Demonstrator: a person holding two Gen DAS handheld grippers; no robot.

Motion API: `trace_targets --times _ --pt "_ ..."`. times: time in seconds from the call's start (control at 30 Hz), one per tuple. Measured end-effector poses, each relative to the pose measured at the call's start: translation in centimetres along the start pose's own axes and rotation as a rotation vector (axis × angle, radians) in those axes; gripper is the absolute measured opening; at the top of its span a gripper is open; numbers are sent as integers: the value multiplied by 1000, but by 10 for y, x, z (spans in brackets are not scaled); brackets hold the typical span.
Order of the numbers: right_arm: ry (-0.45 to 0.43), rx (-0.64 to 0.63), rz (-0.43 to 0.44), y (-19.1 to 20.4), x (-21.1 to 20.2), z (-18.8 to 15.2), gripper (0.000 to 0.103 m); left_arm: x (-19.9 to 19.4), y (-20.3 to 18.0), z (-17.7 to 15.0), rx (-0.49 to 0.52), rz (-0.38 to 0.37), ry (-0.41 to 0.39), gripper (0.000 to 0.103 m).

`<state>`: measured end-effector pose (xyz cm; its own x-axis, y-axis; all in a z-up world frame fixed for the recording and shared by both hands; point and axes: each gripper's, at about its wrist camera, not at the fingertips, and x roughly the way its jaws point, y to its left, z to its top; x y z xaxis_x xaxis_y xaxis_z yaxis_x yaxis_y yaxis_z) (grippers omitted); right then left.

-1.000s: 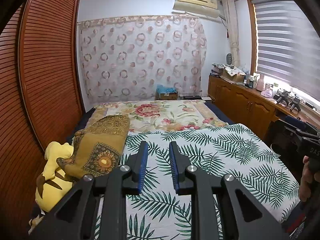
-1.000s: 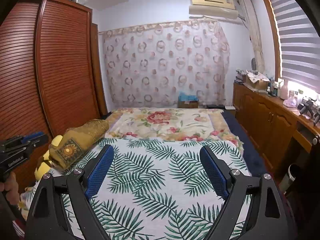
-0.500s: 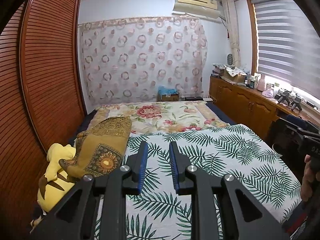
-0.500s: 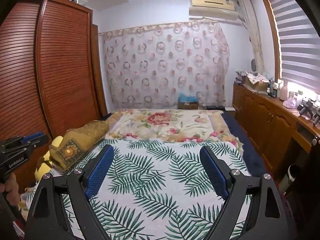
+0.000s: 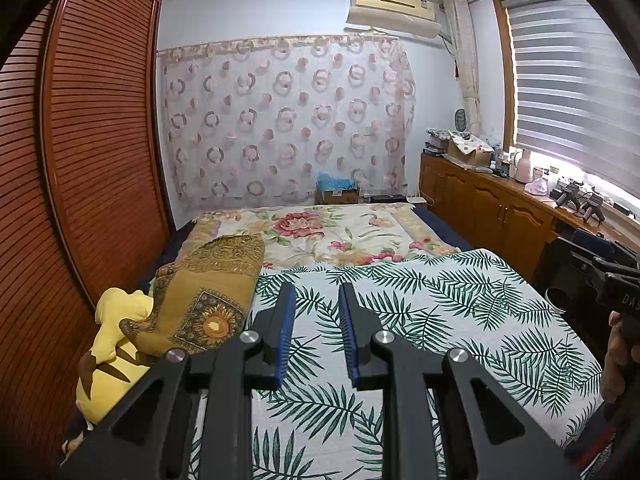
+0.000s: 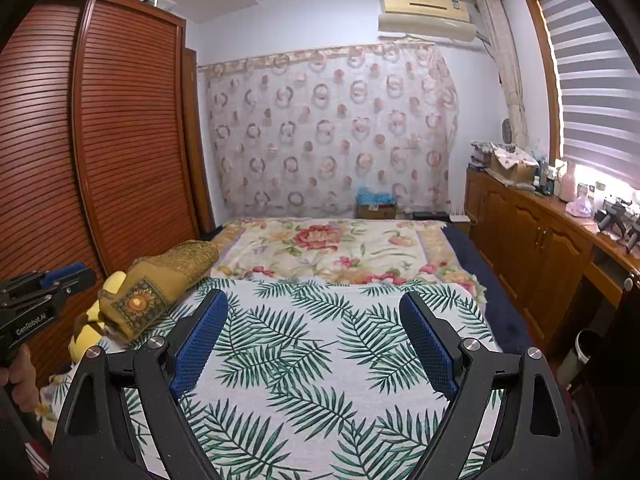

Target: Fold small clothes

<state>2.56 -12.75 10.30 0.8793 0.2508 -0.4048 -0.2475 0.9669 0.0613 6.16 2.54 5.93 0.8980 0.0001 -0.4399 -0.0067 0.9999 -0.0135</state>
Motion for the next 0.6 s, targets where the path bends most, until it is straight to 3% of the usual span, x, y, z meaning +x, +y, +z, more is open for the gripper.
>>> trace_targets --times 0.6 --pt "-1 0 -1 1 1 -1 90 -2 2 1 3 1 -7 21"
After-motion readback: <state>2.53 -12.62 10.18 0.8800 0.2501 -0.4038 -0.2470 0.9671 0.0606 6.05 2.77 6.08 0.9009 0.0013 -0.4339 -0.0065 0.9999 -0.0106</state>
